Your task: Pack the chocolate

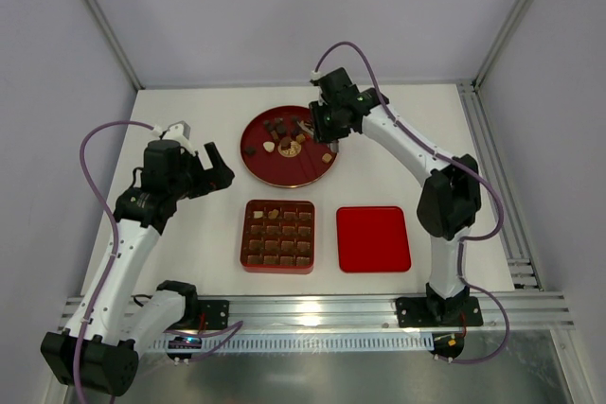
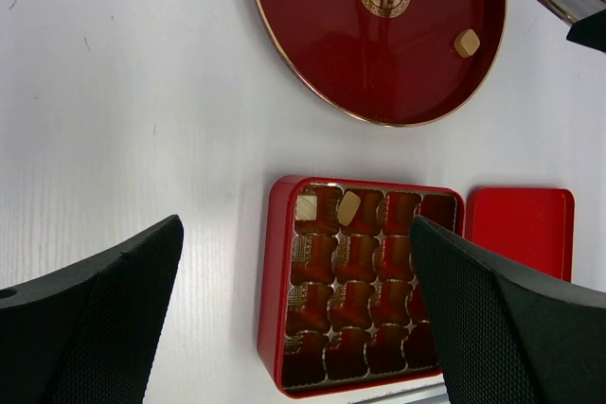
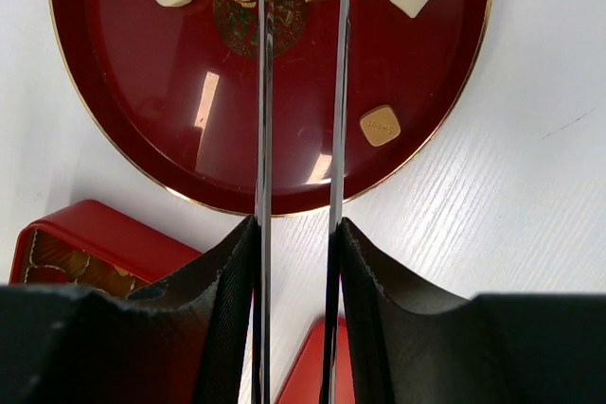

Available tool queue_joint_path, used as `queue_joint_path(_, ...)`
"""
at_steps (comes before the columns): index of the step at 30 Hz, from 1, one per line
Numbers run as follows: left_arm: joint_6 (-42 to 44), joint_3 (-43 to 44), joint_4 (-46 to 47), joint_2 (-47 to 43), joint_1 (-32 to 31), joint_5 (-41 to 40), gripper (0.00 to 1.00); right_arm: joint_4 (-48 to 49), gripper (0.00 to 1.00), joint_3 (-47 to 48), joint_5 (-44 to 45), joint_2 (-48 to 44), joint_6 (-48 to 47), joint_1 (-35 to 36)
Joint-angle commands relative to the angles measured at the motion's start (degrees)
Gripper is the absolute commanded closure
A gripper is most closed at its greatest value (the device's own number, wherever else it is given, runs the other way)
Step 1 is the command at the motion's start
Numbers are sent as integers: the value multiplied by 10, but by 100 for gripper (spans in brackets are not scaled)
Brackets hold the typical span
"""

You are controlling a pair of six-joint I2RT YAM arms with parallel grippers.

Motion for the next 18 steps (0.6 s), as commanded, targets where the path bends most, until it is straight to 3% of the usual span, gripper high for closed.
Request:
queue_joint_path(1, 9, 0, 4, -2, 0, 7, 0, -3, 60, 22, -6, 2, -11, 1)
queue_joint_path(18, 9, 1, 5, -1, 0, 7, 0, 23, 60, -33, -25, 5, -4, 4)
